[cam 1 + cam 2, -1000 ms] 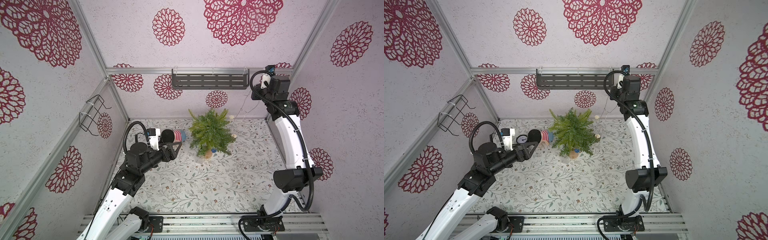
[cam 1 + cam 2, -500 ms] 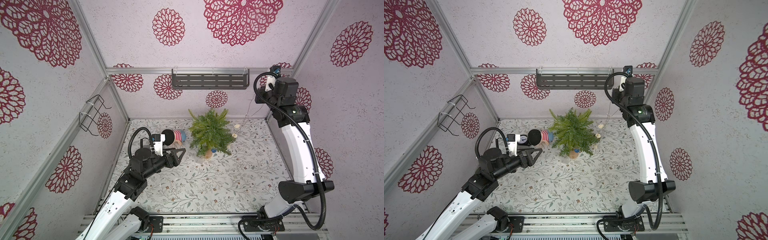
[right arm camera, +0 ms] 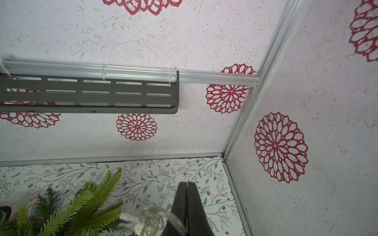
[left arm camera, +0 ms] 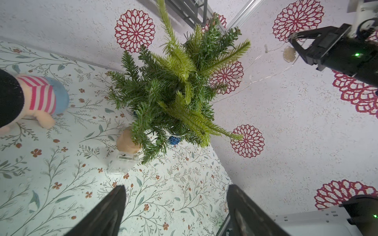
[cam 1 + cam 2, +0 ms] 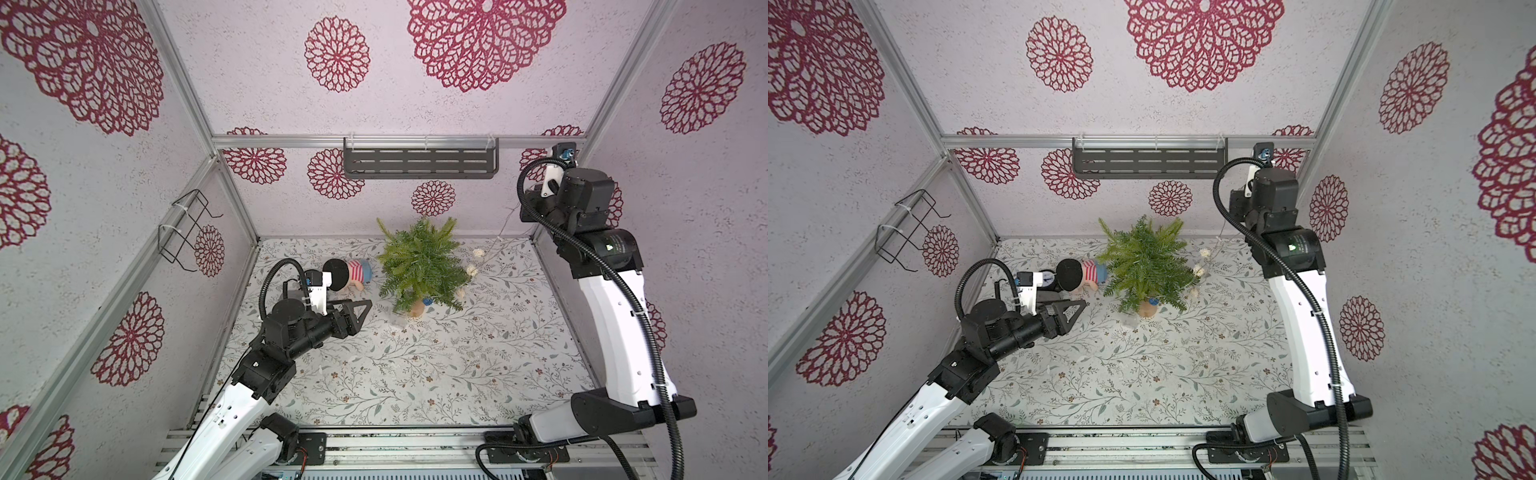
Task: Remove string lights from the small christmas tree
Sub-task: Remove the light string from the Christmas tree.
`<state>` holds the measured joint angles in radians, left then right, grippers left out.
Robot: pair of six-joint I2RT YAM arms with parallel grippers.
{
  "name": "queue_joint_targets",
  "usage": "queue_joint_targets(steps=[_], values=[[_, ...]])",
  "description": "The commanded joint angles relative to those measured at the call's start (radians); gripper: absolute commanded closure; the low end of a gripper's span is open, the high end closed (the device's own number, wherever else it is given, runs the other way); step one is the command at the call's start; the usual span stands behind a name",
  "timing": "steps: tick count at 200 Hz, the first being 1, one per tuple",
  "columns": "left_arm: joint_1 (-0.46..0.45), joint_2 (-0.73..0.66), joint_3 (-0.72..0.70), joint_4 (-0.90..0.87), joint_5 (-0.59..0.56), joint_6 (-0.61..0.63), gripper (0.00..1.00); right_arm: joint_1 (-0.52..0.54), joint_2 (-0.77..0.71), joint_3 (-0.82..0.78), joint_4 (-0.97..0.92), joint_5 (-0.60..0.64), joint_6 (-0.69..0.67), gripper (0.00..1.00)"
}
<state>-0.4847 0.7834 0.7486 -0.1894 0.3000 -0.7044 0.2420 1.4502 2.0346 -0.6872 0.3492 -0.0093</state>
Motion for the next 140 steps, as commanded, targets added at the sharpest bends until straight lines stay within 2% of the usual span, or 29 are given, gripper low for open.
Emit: queue_joint_targets(steps=[1,75,140], values=[[-0.007,-0.004,-0.010,0.039,-0.003,-0.011,0.18,0.016,-0.042,-0.007,-0.022,0.061,0.005,1.00],[-0.006,0.031,-0.024,0.062,-0.022,-0.027,0.18,0.019,-0.220,-0.336,0.015,0.119,0.104,1.00],[-0.006,0.073,-0.045,0.096,-0.019,-0.068,0.19,0.012,-0.284,-0.683,0.070,0.126,0.214,1.00]])
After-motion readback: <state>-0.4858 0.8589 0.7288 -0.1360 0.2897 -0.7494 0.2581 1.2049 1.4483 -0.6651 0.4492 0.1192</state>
